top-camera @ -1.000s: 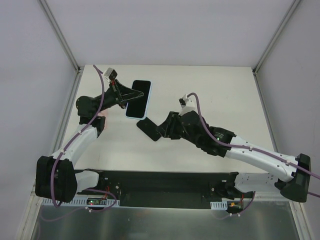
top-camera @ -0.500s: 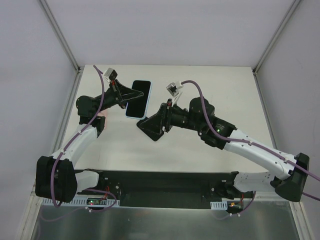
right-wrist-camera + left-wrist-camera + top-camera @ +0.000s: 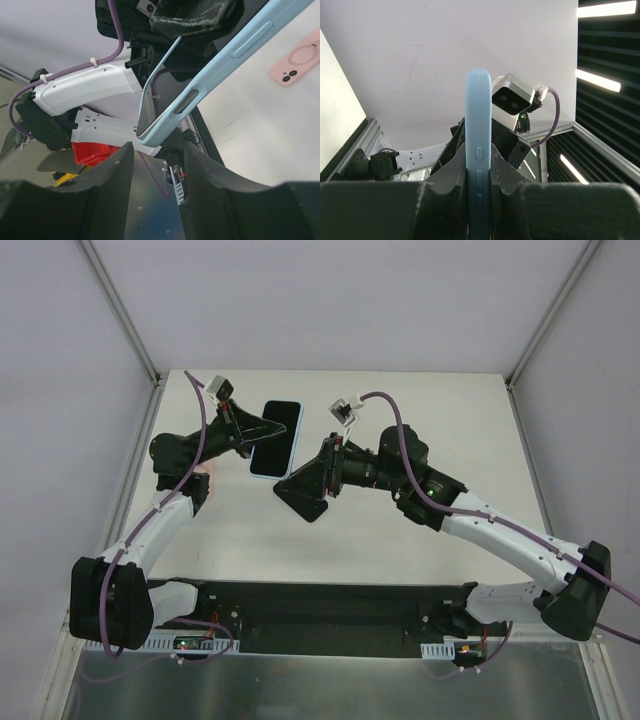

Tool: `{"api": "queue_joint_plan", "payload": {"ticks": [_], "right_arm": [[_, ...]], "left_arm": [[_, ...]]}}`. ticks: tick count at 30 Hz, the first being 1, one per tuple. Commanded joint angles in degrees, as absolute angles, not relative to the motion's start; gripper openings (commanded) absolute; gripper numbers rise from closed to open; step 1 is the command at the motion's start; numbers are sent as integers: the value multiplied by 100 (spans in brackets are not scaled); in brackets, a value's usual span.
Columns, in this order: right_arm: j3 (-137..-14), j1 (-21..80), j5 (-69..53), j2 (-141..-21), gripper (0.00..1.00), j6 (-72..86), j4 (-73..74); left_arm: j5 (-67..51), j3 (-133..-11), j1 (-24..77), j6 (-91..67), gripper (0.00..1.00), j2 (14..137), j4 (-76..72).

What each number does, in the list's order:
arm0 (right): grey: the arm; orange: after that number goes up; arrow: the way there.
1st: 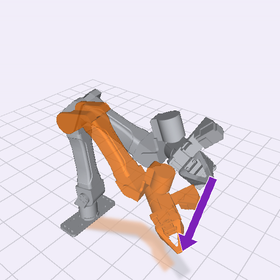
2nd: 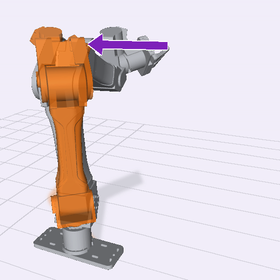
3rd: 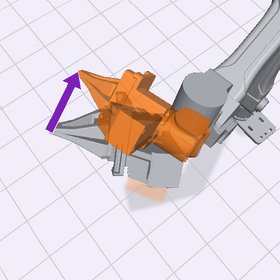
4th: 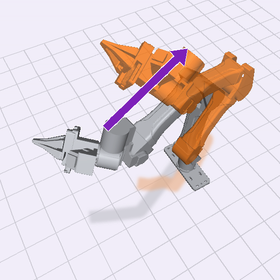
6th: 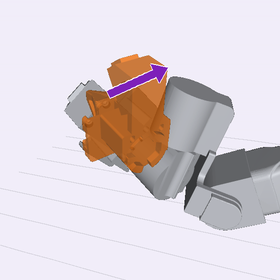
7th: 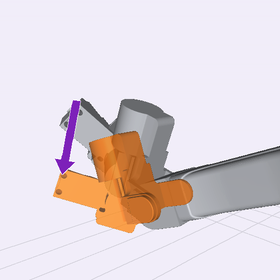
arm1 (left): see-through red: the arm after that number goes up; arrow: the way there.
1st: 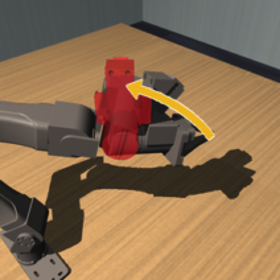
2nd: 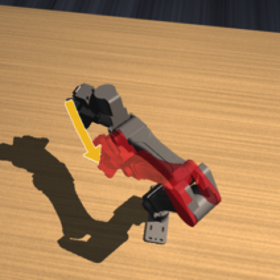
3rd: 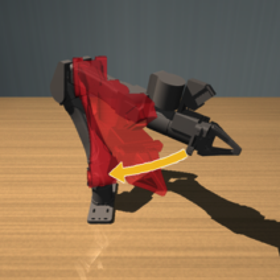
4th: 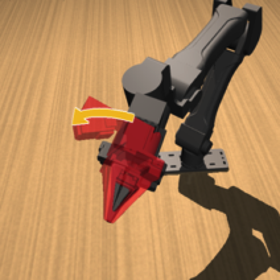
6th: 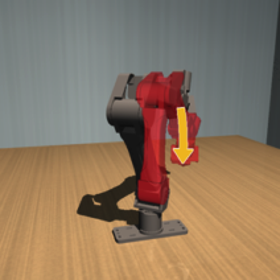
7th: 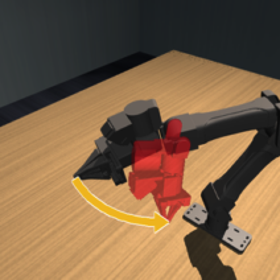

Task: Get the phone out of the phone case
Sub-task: Remove the phone case from the phone.

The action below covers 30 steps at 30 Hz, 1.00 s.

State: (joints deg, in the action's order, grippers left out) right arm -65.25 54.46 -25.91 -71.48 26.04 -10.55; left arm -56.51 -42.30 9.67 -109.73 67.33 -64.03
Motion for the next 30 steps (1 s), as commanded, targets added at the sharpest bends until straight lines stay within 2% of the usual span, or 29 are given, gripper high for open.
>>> {"api": "queue_joint_plan", "payload": {"ticks": [1, 8, 11, 14, 18, 30], "right_arm": [[-6592, 5370, -2821, -7111, 46, 2821, -1757], [-5899, 5291, -2435, -6908, 43, 3567, -2775], [-5521, 5308, -2128, -6996, 38, 4190, -3434], [-4923, 5309, -1794, -7119, 37, 4850, -4725], [-4518, 5370, -1495, -7365, 41, 5238, -6123], [-4333, 5467, -1195, -7462, 43, 5159, -6837]], "left_arm": [[-5581, -4465, 940, -11074, 0, 6486, -6812], [-5432, -4351, 914, -10934, 0, 6372, -6628], [-5160, -4219, 905, -10785, 0, 6206, -6417], [-4949, -4105, 897, -10679, 0, 6021, -6241], [-4659, -3876, 896, -10731, 0, 5871, -6240], [-4509, -3744, 870, -10802, 0, 5853, -6293]]}}
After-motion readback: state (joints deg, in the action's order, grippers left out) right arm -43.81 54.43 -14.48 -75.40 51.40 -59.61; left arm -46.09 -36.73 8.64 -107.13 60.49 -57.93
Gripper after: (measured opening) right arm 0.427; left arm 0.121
